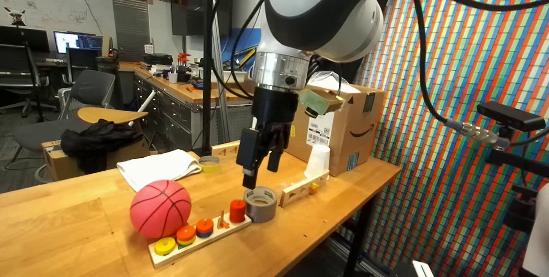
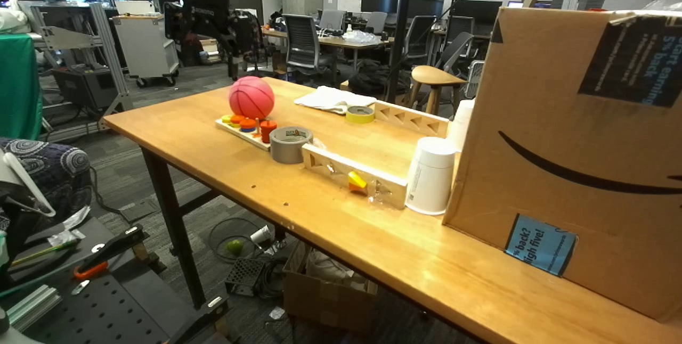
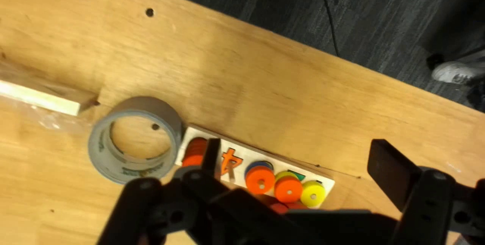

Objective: Roll the ball up and down the table

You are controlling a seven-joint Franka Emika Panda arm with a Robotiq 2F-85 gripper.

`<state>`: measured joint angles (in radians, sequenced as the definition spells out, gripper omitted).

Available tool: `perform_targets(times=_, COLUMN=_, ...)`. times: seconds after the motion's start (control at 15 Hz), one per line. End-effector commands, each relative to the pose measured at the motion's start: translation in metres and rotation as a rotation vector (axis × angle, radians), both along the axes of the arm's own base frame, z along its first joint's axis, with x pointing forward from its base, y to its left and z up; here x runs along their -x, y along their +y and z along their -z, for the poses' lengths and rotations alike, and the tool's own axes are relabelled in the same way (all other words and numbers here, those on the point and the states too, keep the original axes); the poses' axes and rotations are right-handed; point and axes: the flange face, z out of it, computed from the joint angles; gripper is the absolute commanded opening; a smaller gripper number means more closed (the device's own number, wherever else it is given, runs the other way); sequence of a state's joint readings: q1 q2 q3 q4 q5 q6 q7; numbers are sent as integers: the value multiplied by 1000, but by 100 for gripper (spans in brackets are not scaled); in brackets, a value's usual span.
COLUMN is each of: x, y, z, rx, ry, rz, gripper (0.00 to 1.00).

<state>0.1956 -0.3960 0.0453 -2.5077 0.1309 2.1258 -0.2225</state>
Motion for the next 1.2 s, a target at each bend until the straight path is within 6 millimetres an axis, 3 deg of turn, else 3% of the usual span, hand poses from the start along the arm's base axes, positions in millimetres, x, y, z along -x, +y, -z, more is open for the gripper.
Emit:
perform_targets(times=0.0, x=-2, y=51, z=-5, rx=-72, ry=-35, rz=-114, gripper=100)
perform_targets(times=0.2, x=13, y=107, z=-8, rx=-40, ry=-36, rz=-185, gripper=100)
perform_targets(times=0.6, x=31, y=186, z=-13, rx=-14, ry=-70, rz=-346, gripper=100)
perform_targets(times=0.8, x=29, y=213, z=-12, rx=-12, ry=-70, rz=-401, gripper=100)
perform_targets(times=1.13, x=8, y=267, z=-6, rx=26, ry=-79, rz=-506, gripper=100)
